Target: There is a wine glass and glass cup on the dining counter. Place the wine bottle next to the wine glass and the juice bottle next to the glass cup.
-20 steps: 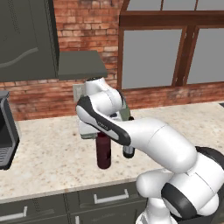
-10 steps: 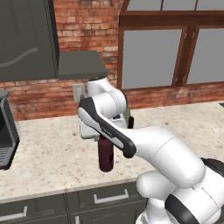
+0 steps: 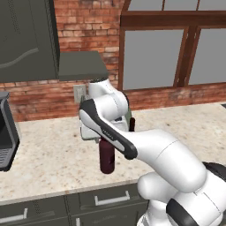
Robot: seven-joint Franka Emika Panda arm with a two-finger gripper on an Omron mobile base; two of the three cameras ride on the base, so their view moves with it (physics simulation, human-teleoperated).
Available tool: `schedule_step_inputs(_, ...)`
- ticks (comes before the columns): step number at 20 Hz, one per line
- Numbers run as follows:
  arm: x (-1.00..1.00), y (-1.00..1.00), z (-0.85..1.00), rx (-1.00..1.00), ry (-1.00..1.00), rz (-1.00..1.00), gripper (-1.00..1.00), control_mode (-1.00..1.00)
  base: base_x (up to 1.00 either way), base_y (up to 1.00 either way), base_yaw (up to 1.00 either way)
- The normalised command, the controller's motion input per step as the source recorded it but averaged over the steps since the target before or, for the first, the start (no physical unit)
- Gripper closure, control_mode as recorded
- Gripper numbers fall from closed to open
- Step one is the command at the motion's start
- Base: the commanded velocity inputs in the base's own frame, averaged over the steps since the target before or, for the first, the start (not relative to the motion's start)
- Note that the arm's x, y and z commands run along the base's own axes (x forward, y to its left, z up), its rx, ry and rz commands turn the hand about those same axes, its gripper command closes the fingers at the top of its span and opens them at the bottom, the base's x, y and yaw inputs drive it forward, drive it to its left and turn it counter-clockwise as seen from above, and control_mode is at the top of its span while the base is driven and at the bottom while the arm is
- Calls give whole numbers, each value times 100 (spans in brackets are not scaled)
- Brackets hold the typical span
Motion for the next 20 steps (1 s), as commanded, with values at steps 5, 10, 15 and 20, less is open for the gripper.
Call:
schedule_step_inputs(5,0,0,0,0,0,0,100,100,-22,0,0)
schedule_step_inputs(10,0,0,0,0,0,0,100,100,-54,0,7)
schedule_step_inputs(15,0,0,0,0,0,0,100,100,-44,0,38)
schedule_step_inputs(20,0,0,0,0,0,0,100,100,-28,-2,86)
